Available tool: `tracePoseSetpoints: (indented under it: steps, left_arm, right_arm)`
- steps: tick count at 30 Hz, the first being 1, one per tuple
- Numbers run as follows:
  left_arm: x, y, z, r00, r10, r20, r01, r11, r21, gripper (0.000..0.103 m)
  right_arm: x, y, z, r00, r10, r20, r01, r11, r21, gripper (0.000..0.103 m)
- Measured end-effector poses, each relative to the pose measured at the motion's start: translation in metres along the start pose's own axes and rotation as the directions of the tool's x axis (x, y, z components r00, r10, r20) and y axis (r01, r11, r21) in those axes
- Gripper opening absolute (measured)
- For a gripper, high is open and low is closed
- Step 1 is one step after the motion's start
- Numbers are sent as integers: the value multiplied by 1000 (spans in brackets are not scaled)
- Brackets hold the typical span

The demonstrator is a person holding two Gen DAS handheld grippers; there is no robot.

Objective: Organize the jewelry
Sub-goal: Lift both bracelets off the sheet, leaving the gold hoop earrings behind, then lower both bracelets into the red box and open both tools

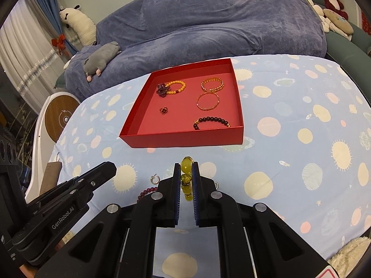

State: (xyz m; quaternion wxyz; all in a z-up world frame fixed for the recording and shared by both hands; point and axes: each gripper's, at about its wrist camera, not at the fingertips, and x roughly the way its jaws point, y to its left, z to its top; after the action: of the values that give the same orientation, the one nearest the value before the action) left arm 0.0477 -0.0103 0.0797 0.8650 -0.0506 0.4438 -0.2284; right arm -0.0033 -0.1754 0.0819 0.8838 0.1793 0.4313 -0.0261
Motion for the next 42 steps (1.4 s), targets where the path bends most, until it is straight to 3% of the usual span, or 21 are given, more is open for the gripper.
tracePoseSetpoints:
  steps: [4, 6, 7, 8, 15, 21, 22, 23, 25, 32, 42]
  left_arm:
    - [6, 7, -8, 999, 31, -29, -31, 1000, 4, 5]
    - [15, 14, -17, 997, 45, -69, -46, 999, -5, 16]
    - [20, 18, -23, 994, 53, -92, -55, 998, -15, 30]
    - [25, 21, -29, 992, 68, -107, -71, 997, -24, 36]
    - [56, 31, -55, 979, 113, -169, -119, 993, -21, 36]
    - [71, 33, -54, 977, 152, -148, -152, 988, 12, 33]
    - [72, 31, -53, 977, 159, -144, -157, 987, 24, 28]
    - [73, 30, -53, 975, 172, -139, -168, 985, 40, 15]
    - [75, 29, -53, 974, 177, -139, -169, 983, 65, 8]
    - [60, 29, -49, 982, 128, -143, -126, 992, 22, 7]
    - [15, 6, -26, 996, 23, -85, -23, 1000, 10, 7]
  right_arm:
    - [0, -4, -4, 1000, -8, -8, 8, 1000, 3, 9]
    - [3, -7, -8, 1000, -11, -20, 11, 1000, 10, 9]
    - [4, -9, -11, 1000, -14, -26, 14, 1000, 12, 9]
    - [5, -11, -14, 999, -15, -32, 16, 1000, 15, 9]
    - [9, -14, -25, 998, -14, -60, 15, 1000, 21, 9]
    - [13, -13, -24, 998, -5, -67, 7, 1000, 25, 9]
    - [14, -12, -24, 998, -5, -68, 6, 1000, 26, 9]
    - [14, -12, -24, 998, -3, -69, 5, 1000, 27, 9]
    - [15, -12, -24, 998, -2, -70, 4, 1000, 28, 9]
    - [15, -11, -23, 998, -1, -68, 3, 1000, 29, 9]
    - [3, -7, -17, 999, 3, -43, -2, 1000, 17, 9]
